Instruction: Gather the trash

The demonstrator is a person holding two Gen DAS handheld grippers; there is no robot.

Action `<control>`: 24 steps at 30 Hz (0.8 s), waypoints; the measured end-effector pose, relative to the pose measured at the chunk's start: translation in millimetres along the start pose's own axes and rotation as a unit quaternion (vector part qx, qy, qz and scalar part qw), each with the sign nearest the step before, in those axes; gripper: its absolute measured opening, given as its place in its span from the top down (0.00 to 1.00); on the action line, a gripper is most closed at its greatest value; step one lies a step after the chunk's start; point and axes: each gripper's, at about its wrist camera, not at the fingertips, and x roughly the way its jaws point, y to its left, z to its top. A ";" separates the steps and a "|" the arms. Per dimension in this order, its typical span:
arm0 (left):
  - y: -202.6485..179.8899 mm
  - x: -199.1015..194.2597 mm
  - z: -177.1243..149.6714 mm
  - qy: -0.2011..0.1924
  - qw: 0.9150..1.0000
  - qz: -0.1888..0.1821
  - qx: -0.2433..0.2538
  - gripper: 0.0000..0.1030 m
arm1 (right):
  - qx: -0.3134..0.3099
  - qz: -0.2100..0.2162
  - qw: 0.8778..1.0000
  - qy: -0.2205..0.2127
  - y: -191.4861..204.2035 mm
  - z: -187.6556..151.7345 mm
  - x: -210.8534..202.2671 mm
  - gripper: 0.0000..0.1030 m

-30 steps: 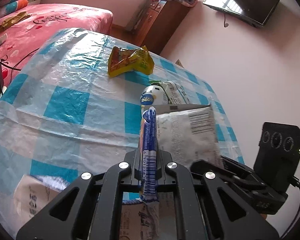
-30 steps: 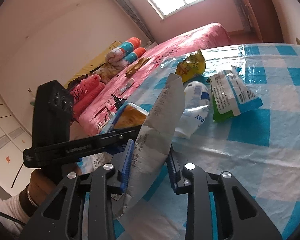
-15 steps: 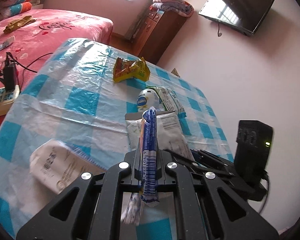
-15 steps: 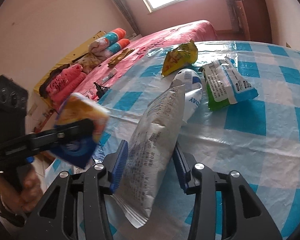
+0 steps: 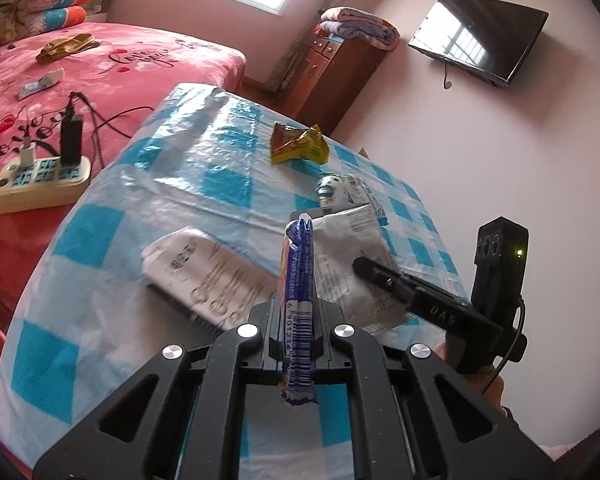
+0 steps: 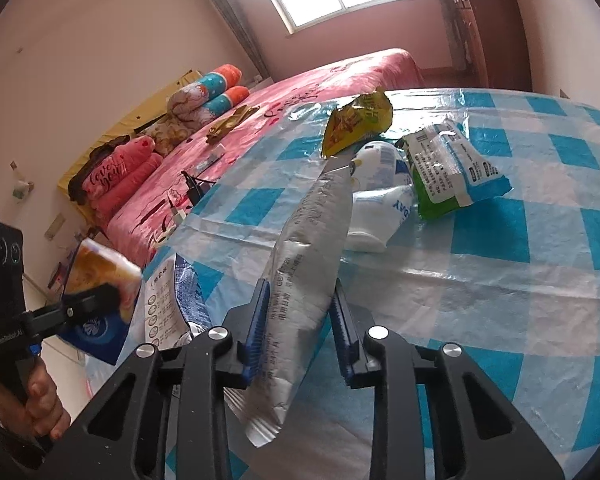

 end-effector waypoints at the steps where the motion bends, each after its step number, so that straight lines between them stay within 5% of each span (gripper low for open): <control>1: 3.1 -2.1 -1.6 -0.001 1.000 0.000 -0.003 0.91 | 0.001 -0.002 1.000 -0.001 0.5 -0.7 -0.7 0.70; 12: 26.3 -20.9 -17.7 -0.011 1.000 -0.008 -0.028 0.91 | -0.012 -0.058 0.997 -0.040 10.5 -0.8 -30.1 0.82; 24: 47.7 -42.7 -32.6 -0.023 0.999 -0.013 -0.047 0.91 | -0.018 -0.090 0.994 -0.064 23.7 -1.0 -58.5 0.83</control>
